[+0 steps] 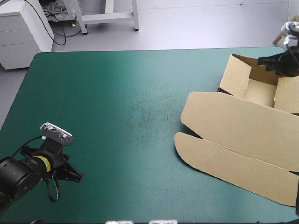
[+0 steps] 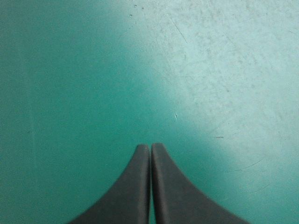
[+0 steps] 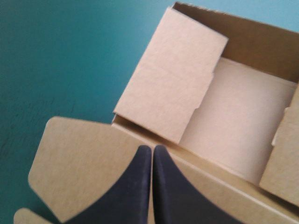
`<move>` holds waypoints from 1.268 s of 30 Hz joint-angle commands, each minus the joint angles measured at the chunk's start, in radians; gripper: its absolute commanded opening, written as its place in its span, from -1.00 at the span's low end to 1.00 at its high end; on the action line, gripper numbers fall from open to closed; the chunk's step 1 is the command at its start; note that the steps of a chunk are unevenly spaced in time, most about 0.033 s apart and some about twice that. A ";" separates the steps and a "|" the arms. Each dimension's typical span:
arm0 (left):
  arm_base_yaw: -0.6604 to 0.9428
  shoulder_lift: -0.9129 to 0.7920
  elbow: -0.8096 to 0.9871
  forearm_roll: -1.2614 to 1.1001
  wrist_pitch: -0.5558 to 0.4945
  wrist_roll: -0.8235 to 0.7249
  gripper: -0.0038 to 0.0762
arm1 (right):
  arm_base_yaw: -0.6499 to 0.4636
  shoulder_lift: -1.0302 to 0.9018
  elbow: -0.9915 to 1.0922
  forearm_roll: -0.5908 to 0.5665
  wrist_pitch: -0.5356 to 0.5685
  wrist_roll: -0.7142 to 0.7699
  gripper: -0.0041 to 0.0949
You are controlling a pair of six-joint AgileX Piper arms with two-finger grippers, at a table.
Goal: Fold the box
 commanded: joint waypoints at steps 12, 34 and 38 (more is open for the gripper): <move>-0.001 -0.122 0.089 0.021 -0.163 -0.008 -0.93 | 0.193 -0.480 0.600 0.026 -0.223 -0.164 -0.93; -0.001 -0.240 0.328 -0.032 -0.259 -0.001 -0.93 | 0.193 -1.060 1.167 0.013 -0.288 -0.264 -0.93; -0.001 -0.240 0.329 -0.030 -0.265 -0.001 -0.93 | 0.193 -1.091 1.189 0.010 -0.286 -0.254 -0.93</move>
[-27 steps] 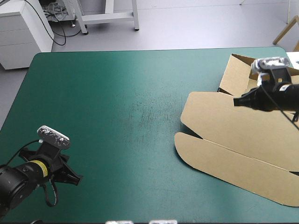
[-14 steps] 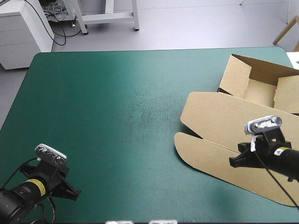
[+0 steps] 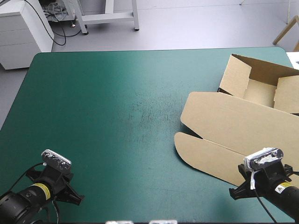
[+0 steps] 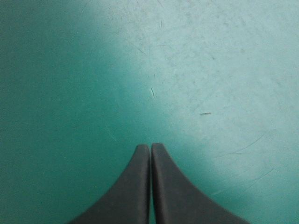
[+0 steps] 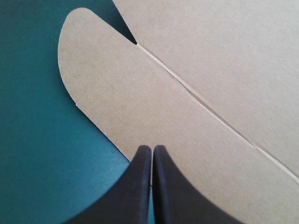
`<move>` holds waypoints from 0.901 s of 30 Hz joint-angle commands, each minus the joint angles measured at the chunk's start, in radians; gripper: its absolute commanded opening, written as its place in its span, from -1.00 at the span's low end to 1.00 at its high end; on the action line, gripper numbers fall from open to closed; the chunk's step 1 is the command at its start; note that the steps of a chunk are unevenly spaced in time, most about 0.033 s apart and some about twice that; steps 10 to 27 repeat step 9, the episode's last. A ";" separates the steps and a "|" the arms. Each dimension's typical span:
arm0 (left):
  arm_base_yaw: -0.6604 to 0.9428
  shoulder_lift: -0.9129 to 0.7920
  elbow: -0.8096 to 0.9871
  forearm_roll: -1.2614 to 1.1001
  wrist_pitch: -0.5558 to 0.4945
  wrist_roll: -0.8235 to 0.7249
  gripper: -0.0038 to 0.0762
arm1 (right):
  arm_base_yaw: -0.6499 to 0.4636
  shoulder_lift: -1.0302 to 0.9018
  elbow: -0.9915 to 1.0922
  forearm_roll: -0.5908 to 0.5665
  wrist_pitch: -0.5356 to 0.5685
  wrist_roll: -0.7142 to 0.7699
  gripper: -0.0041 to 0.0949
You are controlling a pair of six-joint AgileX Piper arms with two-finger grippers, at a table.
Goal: Fold the box
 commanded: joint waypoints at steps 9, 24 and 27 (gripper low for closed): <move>-0.001 0.004 -0.023 0.007 -0.055 -0.002 -0.93 | -0.002 -0.010 -0.017 0.017 -0.052 0.009 -0.93; -0.001 0.004 -0.023 0.007 -0.055 -0.002 -0.93 | -0.002 -0.010 -0.017 0.017 -0.052 0.009 -0.93; -0.001 0.004 -0.023 0.007 -0.055 -0.002 -0.93 | -0.002 -0.010 -0.017 0.017 -0.052 0.009 -0.93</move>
